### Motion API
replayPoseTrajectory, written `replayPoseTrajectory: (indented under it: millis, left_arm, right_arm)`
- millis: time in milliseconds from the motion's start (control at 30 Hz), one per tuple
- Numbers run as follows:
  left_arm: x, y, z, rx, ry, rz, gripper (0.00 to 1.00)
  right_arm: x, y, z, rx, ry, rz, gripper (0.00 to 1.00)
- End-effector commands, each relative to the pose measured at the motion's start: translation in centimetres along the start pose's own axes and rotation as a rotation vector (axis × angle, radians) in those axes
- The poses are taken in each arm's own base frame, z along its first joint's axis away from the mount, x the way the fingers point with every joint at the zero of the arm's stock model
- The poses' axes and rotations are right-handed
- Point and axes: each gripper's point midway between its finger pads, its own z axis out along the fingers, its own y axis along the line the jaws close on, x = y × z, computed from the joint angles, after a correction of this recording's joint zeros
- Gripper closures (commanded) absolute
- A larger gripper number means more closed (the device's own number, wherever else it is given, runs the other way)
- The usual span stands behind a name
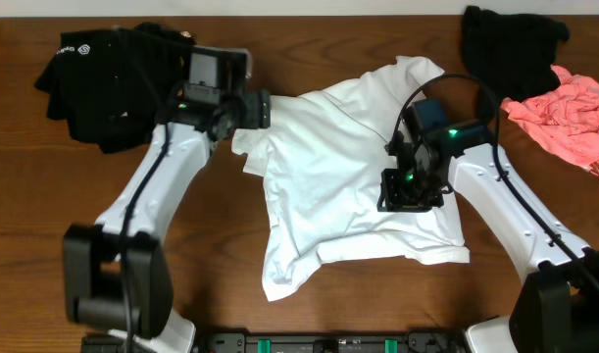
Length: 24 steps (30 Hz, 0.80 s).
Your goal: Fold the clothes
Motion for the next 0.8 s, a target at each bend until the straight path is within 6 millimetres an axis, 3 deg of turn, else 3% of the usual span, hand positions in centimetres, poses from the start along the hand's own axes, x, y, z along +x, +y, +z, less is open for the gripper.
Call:
replayPoseTrajectory:
  millis: [0,200,267,333,433,767]
  left_arm:
    - [1.1,-1.0,2.2,0.086,0.039,0.089,0.33]
    - [1.3,-1.1,4.4,0.112,0.037,0.101,0.62]
    - [1.0,-1.1,4.8,0.113,0.022,0.105,0.71]
    - [0.7,-1.1,5.3,0.115,0.006,0.108,0.78]
    - [0.6,-1.0,6.1,0.116,-0.005,0.11,0.86]
    - [1.1,-2.1,6.6,0.141,0.002,0.202,0.93]
  right_arm:
    - [0.2,-0.2,0.1,0.032,-0.006,0.061,0.67]
    - [0.3,-0.7,0.1,0.063,-0.007,0.09,0.68]
    - [0.6,-0.9,0.2,0.073,0.002,0.091,0.73]
    - [1.0,-1.1,0.6,0.079,0.017,0.1,0.84]
    - [2.0,-1.7,1.6,0.09,0.046,0.12,0.99]
    - [3.5,-3.2,5.0,0.099,0.066,0.156,0.99]
